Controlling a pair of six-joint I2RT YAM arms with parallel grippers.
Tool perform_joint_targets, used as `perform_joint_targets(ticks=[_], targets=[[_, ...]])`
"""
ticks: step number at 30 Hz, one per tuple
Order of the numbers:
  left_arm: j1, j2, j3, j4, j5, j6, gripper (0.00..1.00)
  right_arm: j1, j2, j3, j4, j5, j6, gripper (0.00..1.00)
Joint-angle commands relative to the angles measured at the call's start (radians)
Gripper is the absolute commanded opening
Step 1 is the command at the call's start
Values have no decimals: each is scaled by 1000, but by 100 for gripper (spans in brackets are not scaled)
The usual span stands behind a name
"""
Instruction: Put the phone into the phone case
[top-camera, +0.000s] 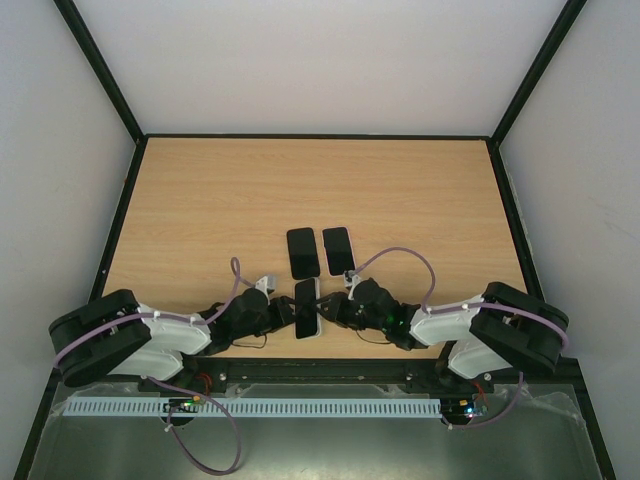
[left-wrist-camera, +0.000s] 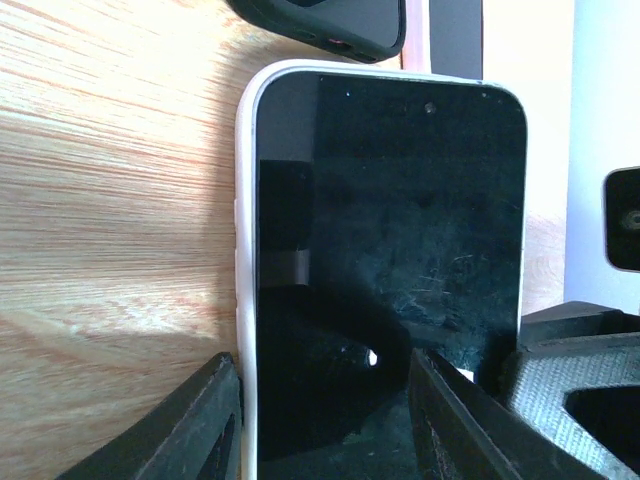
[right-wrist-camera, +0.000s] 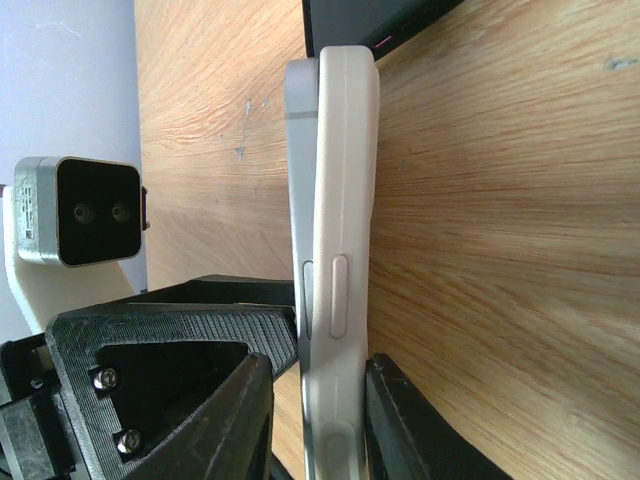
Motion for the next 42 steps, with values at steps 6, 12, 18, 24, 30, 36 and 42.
perform_joint_targets(ticks=[6, 12, 18, 24, 30, 36, 42], targets=[[-7, -52, -11, -64, 12, 5, 53, 6, -57, 17, -18, 31, -47, 2], [22, -278, -58, -116, 25, 13, 69, 6, -260, -26, -1, 46, -79, 2], [42, -524, -70, -146, 90, 46, 71, 6, -451, -76, 79, -15, -85, 2], [40, -674, -82, -82, 145, 47, 58, 5, -523, -73, 155, -79, -80, 2], [41, -673, -105, 23, 183, 27, 49, 6, -491, -87, 243, -115, -33, 2], [41, -649, -120, 97, 200, 9, 22, 7, -481, -84, 233, -119, -26, 5], [41, -639, -109, 111, 192, 12, 10, 6, -518, -85, 119, -104, -47, 32]])
